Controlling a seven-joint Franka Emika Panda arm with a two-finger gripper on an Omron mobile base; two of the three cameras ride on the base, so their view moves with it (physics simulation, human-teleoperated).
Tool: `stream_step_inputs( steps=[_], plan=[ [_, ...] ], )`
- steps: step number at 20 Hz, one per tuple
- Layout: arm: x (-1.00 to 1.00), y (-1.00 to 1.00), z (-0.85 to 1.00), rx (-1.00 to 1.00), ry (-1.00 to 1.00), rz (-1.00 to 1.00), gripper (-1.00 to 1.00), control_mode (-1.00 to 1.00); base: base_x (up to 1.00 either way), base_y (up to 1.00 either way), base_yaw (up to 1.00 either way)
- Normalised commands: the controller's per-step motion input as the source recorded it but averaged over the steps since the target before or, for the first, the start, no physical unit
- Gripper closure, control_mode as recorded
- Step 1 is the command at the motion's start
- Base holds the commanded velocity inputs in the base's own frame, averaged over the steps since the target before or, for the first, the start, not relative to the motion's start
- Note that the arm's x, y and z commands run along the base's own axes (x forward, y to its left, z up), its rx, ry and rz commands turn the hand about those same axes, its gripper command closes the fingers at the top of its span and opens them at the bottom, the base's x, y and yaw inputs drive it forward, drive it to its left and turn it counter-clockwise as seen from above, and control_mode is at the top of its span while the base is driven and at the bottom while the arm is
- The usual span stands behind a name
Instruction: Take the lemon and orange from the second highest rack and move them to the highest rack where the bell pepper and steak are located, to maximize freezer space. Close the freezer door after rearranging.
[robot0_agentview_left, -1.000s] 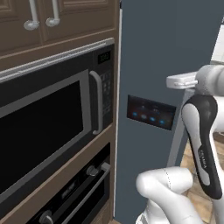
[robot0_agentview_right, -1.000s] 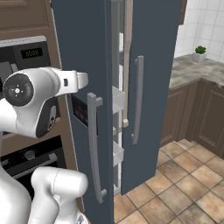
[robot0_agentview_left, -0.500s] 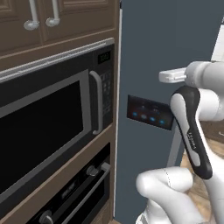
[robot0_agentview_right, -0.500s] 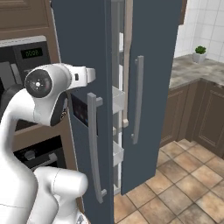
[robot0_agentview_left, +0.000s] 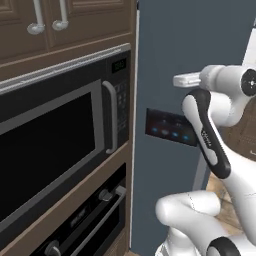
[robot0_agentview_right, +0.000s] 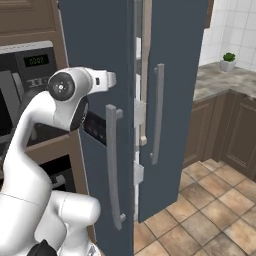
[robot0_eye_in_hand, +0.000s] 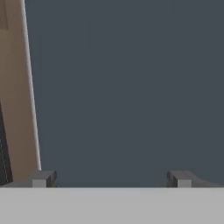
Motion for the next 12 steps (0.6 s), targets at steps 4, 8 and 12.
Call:
stream_step_inputs(
  steps=[4,8,12],
  plan=[
    [0.67,-0.03,-0.08,0.0,0.0,-0.01,-1.0,-1.0,0.0,0.0,0.0],
    [0.61,-0.03,-0.05,0.0,0.0,-0.01,-1.0,-1.0,0.0,0.0,0.0],
    [0.67,-0.03,-0.06,0.0,0.0,0.0,-1.0,-1.0,0.0,0.0,0.0]
  ],
)
